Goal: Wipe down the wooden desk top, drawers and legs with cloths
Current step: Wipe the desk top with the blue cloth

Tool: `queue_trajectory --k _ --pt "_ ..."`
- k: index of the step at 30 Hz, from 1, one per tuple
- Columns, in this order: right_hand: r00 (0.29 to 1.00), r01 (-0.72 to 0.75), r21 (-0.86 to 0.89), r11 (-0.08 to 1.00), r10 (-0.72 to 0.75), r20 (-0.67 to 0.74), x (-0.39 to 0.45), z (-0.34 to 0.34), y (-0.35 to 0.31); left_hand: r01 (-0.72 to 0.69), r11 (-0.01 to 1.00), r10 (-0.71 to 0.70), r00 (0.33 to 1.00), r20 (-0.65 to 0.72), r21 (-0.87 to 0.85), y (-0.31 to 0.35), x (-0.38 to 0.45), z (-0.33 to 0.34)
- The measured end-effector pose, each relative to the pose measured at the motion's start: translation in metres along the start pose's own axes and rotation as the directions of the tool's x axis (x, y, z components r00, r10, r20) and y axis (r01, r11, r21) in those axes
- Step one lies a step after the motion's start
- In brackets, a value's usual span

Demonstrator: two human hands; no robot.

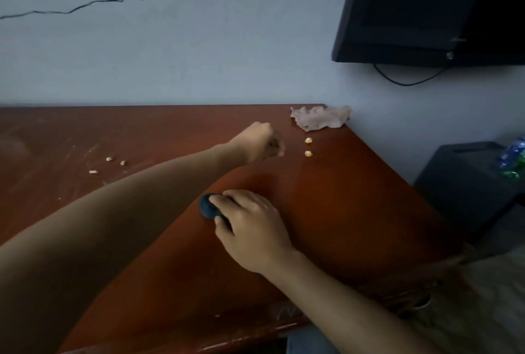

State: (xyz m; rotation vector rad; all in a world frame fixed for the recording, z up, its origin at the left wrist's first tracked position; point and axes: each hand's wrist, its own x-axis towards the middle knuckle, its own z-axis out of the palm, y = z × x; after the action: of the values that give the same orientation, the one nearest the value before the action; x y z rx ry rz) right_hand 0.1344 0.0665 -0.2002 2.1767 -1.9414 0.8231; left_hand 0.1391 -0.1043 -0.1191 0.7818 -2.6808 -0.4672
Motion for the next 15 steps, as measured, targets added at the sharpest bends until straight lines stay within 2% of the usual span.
queue_trajectory --k 5,11,12,15 --pt "1.000 0.002 0.033 0.999 -0.002 0.002 0.001 -0.001 0.002 0.106 0.986 -0.116 0.990 -0.076 -0.131 -0.015 0.002 0.005" --pt "0.999 0.013 0.023 1.000 -0.014 0.032 0.002 -0.003 0.002 0.155 0.929 -0.225 0.957 -0.181 -0.336 -0.040 -0.065 -0.014" --pt "0.999 0.015 0.034 0.999 -0.017 0.045 0.003 -0.003 0.003 0.168 0.935 -0.239 0.949 -0.206 -0.312 -0.040 -0.080 -0.018" --pt "0.994 0.045 0.070 0.997 -0.052 0.092 0.009 -0.007 0.005 0.212 0.974 -0.225 0.939 -0.260 -0.079 -0.033 -0.139 -0.025"
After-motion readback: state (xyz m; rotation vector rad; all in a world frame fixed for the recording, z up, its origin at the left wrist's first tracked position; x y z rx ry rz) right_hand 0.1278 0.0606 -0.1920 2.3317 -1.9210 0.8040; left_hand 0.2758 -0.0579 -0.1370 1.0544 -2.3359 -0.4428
